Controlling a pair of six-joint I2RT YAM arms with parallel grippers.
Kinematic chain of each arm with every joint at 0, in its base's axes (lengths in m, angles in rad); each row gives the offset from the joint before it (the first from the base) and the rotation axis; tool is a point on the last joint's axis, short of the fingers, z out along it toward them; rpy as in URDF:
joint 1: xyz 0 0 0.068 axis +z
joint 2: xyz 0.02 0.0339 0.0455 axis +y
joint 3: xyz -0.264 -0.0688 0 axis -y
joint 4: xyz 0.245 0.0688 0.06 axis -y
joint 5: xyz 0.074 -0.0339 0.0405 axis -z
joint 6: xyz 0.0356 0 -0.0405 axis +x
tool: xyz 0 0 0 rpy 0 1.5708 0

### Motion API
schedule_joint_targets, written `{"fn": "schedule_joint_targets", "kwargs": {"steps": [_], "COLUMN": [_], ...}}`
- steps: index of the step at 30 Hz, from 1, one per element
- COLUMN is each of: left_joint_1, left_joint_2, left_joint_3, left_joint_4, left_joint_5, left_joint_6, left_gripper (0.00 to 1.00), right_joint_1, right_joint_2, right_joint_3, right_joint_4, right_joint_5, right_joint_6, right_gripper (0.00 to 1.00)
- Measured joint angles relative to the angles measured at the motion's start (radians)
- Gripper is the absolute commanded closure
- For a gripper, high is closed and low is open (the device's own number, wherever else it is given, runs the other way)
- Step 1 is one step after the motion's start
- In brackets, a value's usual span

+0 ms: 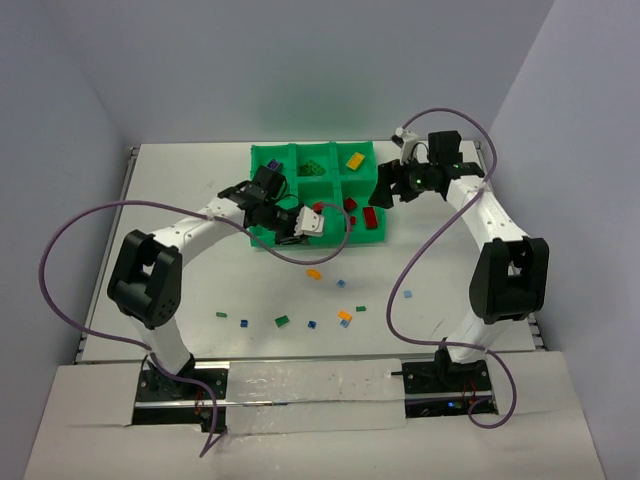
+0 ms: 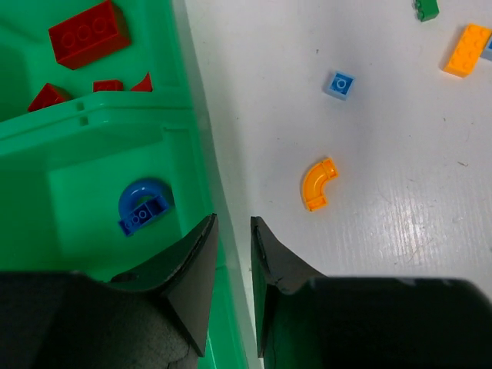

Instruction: Sort the legos into containers by color

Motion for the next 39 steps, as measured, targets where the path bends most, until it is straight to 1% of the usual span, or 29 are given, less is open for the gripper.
{"fn": "schedule_joint_targets", "kwargs": {"steps": [2,4,6,8,10,15,18,20,22,25,28,32,34,39], "left_joint_1": [0.006,0.011,0.017,0.025,0.036,0.079,0.102,0.110,0.109,0.107,0.106,0.106,0.106,0.106], "left_joint_2": [-0.001,-0.001,-0.002,-0.008,-0.020,-0.068,-0.082,-0.083,-0.083,-0.083,-0.083,-0.083,-0.086,-0.120], "left_joint_3": [-0.003,-0.009,-0.015,-0.022,-0.036,-0.078,-0.082,-0.082,-0.083,-0.083,-0.087,-0.100,-0.112,-0.161], "left_joint_4": [0.009,0.010,0.011,0.012,0.018,0.037,0.037,0.033,0.023,0.019,0.023,0.023,0.024,0.031], "left_joint_5": [0.003,0.005,0.007,0.008,0.013,0.034,0.053,0.063,0.066,0.068,0.067,0.067,0.069,0.074], "left_joint_6": [-0.013,-0.020,-0.025,-0.027,-0.040,-0.083,-0.096,-0.093,-0.092,-0.098,-0.108,-0.125,-0.133,-0.177], "left_gripper": [0.68,0.60,0.57,0.51,0.50,0.47,0.43,0.41,0.37,0.34,0.32,0.33,0.37,0.36], "right_joint_1": [-0.002,-0.005,-0.005,-0.001,0.008,0.066,0.101,0.117,0.134,0.188,0.259,0.332,0.360,0.426], "right_joint_2": [0.000,-0.001,-0.004,-0.013,-0.037,-0.221,-0.337,-0.382,-0.392,-0.375,-0.342,-0.297,-0.298,-0.320], "right_joint_3": [-0.006,-0.005,-0.005,-0.007,-0.024,-0.196,-0.277,-0.309,-0.320,-0.320,-0.320,-0.324,-0.343,-0.416], "right_joint_4": [-0.010,-0.021,-0.066,-0.131,-0.193,-0.339,-0.424,-0.463,-0.494,-0.500,-0.499,-0.496,-0.487,-0.500], "right_joint_5": [-0.007,-0.020,-0.034,-0.041,-0.036,0.014,0.041,0.057,0.075,0.109,0.130,0.145,0.152,0.160], "right_joint_6": [0.000,-0.016,-0.069,-0.152,-0.245,-0.533,-0.696,-0.781,-0.843,-0.889,-0.900,-0.900,-0.900,-0.951], "right_gripper": [0.01,0.06,0.09,0.13,0.16,0.19,0.23,0.26,0.26,0.27,0.27,0.28,0.28,0.27]}}
